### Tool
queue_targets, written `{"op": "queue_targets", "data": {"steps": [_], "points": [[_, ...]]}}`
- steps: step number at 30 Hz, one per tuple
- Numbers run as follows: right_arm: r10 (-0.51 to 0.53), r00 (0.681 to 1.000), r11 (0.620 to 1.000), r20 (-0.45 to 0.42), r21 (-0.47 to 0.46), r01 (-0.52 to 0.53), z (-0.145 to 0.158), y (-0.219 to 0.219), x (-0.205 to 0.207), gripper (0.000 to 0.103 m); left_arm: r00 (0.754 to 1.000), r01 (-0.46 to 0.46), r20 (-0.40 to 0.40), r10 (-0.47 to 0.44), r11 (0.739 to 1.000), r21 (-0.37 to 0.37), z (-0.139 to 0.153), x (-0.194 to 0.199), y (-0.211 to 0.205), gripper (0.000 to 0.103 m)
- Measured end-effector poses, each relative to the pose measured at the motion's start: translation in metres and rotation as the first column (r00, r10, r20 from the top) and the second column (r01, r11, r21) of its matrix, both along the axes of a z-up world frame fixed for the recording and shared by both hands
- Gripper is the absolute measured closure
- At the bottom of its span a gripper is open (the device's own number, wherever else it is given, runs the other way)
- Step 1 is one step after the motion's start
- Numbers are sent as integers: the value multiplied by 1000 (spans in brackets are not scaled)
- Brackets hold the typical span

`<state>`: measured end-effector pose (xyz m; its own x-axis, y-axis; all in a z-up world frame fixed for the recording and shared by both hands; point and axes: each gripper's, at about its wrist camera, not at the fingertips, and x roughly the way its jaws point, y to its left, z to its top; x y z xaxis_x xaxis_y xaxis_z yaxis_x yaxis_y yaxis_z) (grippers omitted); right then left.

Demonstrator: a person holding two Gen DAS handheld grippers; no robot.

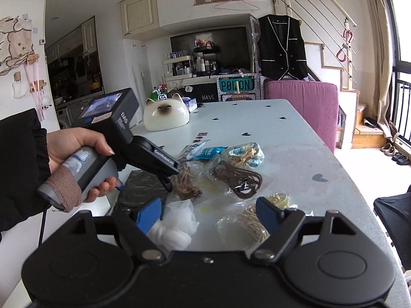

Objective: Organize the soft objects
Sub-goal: 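Reach the left gripper to the black wrapped packet and grasp it, then carry the black packet with the left gripper into the white box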

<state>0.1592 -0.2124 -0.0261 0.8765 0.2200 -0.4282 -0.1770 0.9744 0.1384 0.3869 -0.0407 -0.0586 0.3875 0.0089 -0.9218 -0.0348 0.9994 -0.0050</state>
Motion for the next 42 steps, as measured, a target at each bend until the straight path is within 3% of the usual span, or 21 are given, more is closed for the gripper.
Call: {"op": "queue_targets", "data": {"steps": [4,11,18,23,25,27,32,42], "points": [[7,1000,1000,-6,-3,-7,0,5,0,21,999,30,43,-31,999,26,-2,-1,-10,4],[33,999,999,-20,-12,-33,1,10,1,23,981,99,167,-102,995,28,0,14,-5,30],[155,985,988,-79,11,-155,-14,25,24,28,983,89,160,-87,996,-5,4,17,5,30],[222,964,967,-148,-90,-236,-28,47,42,29,985,65,165,-54,996,-65,5,13,12,32],[217,961,966,-169,-103,-237,-32,52,47,29,986,49,162,-33,995,-93,6,12,15,32],[215,960,968,-179,-89,-234,-36,54,51,39,987,31,159,-11,992,-123,7,10,18,32],[200,965,972,-171,-86,-217,-39,54,48,48,985,13,169,16,985,-171,13,3,26,32],[118,988,991,-99,-56,-124,-13,36,26,49,974,42,226,18,965,-258,43,-26,31,32]]}}
